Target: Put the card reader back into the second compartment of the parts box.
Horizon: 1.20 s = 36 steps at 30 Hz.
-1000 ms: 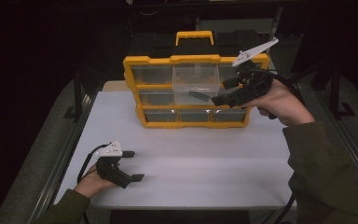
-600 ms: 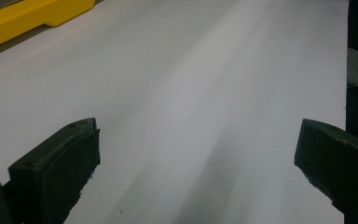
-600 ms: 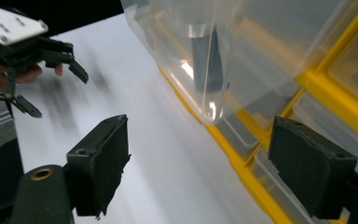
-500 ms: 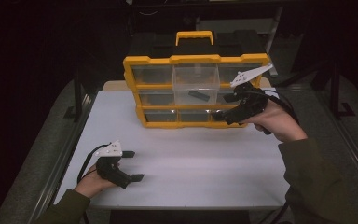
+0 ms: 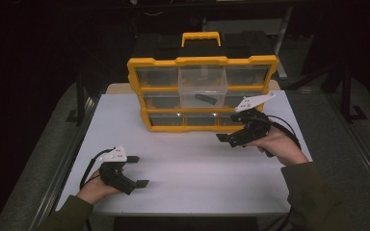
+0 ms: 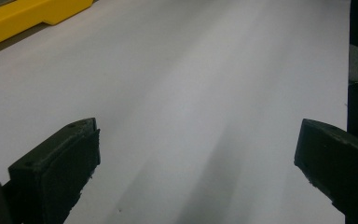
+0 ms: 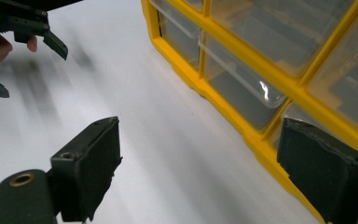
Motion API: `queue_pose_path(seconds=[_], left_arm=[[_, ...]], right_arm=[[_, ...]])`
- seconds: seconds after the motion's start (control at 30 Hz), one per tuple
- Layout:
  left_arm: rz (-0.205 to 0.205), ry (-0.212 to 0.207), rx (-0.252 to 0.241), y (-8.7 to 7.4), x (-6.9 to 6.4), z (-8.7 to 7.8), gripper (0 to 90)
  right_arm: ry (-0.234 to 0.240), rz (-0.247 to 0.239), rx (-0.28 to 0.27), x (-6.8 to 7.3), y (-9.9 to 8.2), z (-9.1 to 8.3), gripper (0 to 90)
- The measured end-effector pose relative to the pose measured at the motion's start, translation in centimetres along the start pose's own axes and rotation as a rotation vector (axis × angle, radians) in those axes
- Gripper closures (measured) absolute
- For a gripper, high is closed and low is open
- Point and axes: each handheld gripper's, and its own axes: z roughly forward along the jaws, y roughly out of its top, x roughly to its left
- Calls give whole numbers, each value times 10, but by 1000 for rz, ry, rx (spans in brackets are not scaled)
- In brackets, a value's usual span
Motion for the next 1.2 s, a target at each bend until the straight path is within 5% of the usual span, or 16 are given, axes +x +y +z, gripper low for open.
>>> queue_pose_path(seconds=[0.6, 0.9, 1.2], left_arm=[[1, 1, 4, 0, 0, -1, 0], [7, 0, 1, 0, -1, -1, 0], [11, 1, 0, 0, -3, -2, 0]], right_arm=[[-25, 20, -53, 11, -60, 29, 6], [-10, 51, -40, 17, -88, 36, 0], [-45, 82, -23, 17, -116, 37, 0]])
